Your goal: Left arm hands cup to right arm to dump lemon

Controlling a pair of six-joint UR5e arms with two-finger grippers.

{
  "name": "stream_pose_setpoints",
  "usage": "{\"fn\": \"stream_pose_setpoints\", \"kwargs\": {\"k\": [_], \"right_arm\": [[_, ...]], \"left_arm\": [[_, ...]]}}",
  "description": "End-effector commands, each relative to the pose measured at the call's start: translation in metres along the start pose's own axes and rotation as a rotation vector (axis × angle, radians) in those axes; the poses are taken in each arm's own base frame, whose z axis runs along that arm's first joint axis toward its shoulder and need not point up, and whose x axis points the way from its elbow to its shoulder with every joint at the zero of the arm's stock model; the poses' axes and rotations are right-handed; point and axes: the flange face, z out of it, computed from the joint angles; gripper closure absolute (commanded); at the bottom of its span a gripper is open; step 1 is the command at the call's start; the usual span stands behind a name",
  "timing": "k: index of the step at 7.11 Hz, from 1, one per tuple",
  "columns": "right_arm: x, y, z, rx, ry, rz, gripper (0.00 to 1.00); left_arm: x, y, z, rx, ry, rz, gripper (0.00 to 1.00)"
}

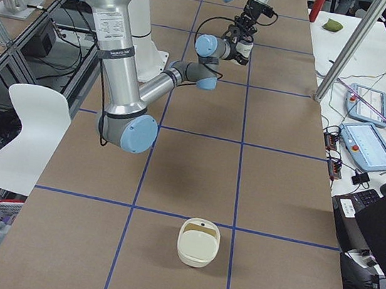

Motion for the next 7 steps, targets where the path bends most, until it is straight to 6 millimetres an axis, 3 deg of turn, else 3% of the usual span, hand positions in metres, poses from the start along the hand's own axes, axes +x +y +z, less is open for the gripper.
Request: {"fn": "stream_pose_setpoints", "kwargs": {"k": [1,5,6,7], "right_arm": [[0.001,0.001,-0.001,-0.003,0.000,0.001,0.42],[0.007,0.010,-0.001,-0.023,0.008,0.002,0.50],[0.013,0.017,-0.005,-0.041,0.020,-0.005,0.50],[0.023,0.032,-0.011,-0.069,0.040,-0.002,0.58]], "left_arm": [[0.000,0.000,-0.001,-0.001,0.007,0.017,0.00],[-0.001,0.000,-0.005,-0.001,0.012,0.019,0.00],[-0.002,0.000,-0.010,0.002,0.020,0.020,0.00],[-0.001,-0.004,-0.019,0.001,0.027,0.015,0.00]]}}
